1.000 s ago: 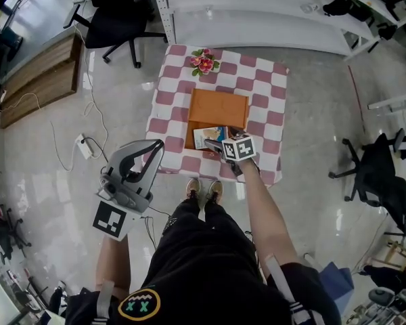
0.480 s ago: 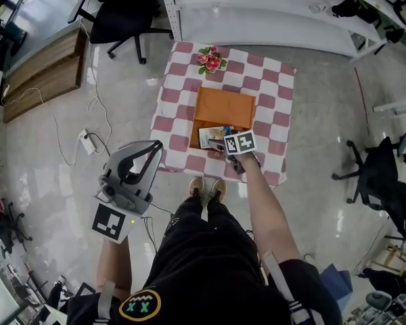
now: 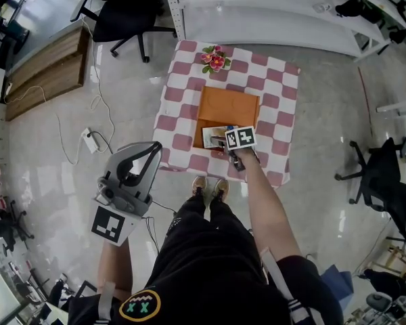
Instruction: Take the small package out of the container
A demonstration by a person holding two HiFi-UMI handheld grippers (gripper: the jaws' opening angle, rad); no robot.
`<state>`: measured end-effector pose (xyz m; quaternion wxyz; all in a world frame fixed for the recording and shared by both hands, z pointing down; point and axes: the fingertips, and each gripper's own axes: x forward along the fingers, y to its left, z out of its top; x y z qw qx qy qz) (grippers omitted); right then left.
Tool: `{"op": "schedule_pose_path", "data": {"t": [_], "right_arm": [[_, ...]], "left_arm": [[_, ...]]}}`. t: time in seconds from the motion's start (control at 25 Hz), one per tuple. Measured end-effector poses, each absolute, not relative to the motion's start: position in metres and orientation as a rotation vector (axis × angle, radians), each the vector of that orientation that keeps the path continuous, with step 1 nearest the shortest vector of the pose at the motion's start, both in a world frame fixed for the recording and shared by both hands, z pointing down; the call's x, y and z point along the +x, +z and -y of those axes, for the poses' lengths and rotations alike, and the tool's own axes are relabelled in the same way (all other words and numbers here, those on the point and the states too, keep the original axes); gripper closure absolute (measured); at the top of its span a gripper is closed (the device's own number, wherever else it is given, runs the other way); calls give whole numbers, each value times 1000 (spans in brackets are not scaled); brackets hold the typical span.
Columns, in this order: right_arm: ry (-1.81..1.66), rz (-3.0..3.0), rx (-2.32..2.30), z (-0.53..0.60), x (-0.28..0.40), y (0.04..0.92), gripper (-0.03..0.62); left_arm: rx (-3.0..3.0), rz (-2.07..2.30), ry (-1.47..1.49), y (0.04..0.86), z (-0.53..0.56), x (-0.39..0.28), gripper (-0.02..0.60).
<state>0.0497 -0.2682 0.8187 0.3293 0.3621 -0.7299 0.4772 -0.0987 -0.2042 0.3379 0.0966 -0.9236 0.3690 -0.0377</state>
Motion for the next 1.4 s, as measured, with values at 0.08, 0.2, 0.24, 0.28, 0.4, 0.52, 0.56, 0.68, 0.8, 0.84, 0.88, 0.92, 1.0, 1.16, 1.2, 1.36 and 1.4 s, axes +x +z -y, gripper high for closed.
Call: {"op": "schedule_pose_path", "data": {"t": [0.08, 0.2, 0.24, 0.28, 0.4, 0.52, 0.56, 0.68, 0.8, 0.84, 0.88, 0.92, 1.0, 1.16, 1.2, 1.36, 1.4], "right_arm": [[1263, 1905, 958, 267, 51, 822, 79], [1280, 1910, 984, 270, 54, 822, 108], [1294, 1912, 986, 271, 55, 821, 115], [1309, 1913, 982, 271, 55, 821, 123], [1339, 1930, 947, 269, 55, 820, 169], [1365, 1945, 915, 265, 55, 820, 206], [1371, 1949, 912, 264, 56, 820, 228], [1378, 1963, 907, 264, 57, 820, 306], [1396, 1981, 888, 265, 54, 817, 350], [1403, 1984, 885, 265, 53, 816, 369], [1410, 1985, 886, 266, 53, 816, 382], [1416, 1986, 892, 266, 54, 815, 395], [1423, 1985, 908, 267, 56, 815, 432], [1408, 1985, 924, 268, 62, 814, 527], [1407, 1986, 923, 267, 62, 813, 537], [1423, 2003, 903, 265, 61, 809, 546], [1426, 2012, 896, 265, 61, 807, 549]], "left_arm": [[-2733, -1095, -113, 337, 204, -100, 563], [-2731, -1097, -116, 337, 204, -103, 563], [-2731, -1098, -116, 337, 204, -103, 563], [-2731, -1097, -117, 337, 204, -103, 563], [-2734, -1090, -122, 337, 203, -101, 563], [-2734, -1091, -119, 337, 202, -99, 563], [-2734, -1091, -118, 338, 202, -99, 563], [-2734, -1095, -115, 339, 202, -98, 563], [-2733, -1095, -115, 338, 203, -97, 563], [-2734, -1093, -116, 338, 203, -96, 563], [-2734, -1093, -116, 338, 204, -96, 563], [-2735, -1093, -116, 337, 204, -96, 563], [-2735, -1095, -118, 337, 205, -97, 563], [-2737, -1099, -118, 337, 205, -97, 563], [-2737, -1098, -117, 337, 205, -96, 563], [-2740, -1088, -113, 335, 205, -92, 563], [-2740, -1086, -112, 335, 205, -92, 563]]}}
